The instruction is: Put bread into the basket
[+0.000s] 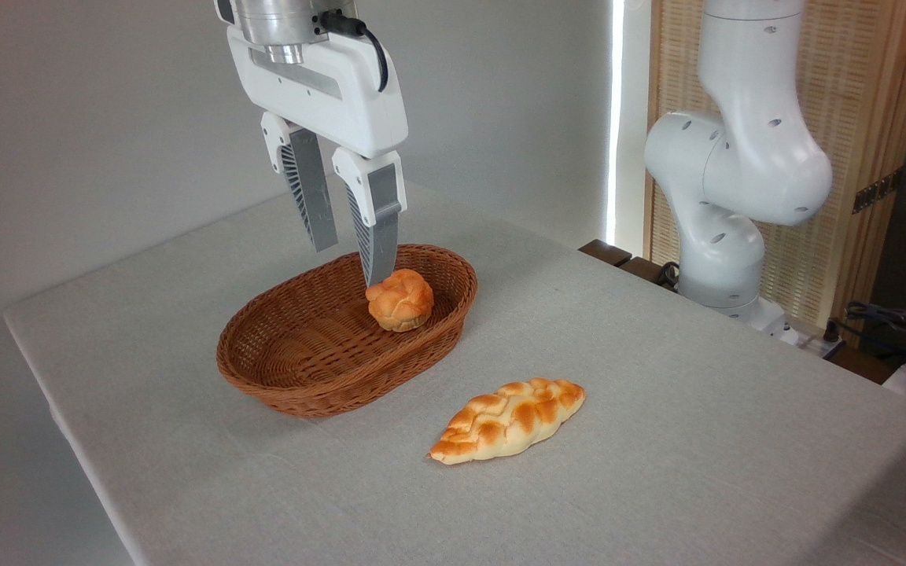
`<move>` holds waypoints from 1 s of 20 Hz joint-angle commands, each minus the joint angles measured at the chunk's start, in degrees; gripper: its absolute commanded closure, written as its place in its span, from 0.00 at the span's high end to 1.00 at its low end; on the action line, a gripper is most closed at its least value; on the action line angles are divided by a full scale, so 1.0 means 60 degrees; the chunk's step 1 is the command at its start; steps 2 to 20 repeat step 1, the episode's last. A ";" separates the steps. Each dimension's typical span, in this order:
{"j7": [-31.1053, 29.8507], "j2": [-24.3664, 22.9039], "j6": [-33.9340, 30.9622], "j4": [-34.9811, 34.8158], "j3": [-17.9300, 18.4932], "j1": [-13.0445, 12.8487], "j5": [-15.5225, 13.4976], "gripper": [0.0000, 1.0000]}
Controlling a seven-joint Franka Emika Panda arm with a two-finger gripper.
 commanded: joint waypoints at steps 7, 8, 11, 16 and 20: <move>0.0337 0.0056 0.0027 0.0107 0.0170 -0.0145 -0.0007 1.00; 0.0337 0.0056 0.0027 0.0107 0.0170 -0.0145 -0.0007 1.00; 0.0337 0.0056 0.0027 0.0107 0.0170 -0.0145 -0.0007 1.00; 0.0337 0.0056 0.0027 0.0107 0.0170 -0.0145 -0.0007 1.00; 0.0337 0.0056 0.0027 0.0107 0.0170 -0.0145 -0.0007 1.00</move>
